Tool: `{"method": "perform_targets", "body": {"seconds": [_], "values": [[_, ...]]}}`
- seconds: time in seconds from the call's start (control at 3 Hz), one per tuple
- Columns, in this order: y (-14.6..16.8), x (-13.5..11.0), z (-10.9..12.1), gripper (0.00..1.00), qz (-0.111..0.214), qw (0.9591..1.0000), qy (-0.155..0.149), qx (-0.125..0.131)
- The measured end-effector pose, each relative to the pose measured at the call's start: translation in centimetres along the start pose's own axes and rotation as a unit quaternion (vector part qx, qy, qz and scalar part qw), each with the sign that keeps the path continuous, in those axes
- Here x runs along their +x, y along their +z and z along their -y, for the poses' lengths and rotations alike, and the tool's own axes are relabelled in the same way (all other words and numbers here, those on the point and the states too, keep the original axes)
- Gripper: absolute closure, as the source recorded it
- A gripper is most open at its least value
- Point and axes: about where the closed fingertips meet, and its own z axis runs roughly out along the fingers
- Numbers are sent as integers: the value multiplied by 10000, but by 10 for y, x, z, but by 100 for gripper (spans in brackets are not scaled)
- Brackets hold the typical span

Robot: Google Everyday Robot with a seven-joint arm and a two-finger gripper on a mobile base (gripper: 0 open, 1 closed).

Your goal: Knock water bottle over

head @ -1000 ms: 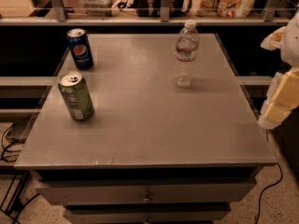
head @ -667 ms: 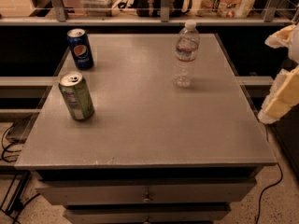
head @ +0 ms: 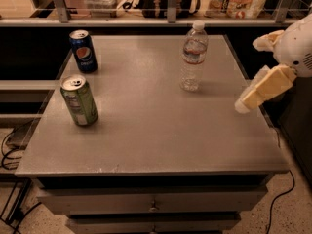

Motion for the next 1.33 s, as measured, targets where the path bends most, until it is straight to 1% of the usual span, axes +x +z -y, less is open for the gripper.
{"method": "perform_targets", "body": {"seconds": [0.33, 0.67, 1.0, 1.33], "values": [[21, -13, 15, 0, 426, 9990, 167, -11], [22, -14, 16, 0, 461, 9988, 183, -11], [34, -16, 13, 0, 432, 9987, 248, -46], [62, -27, 19, 0, 825, 9954, 478, -55]]}}
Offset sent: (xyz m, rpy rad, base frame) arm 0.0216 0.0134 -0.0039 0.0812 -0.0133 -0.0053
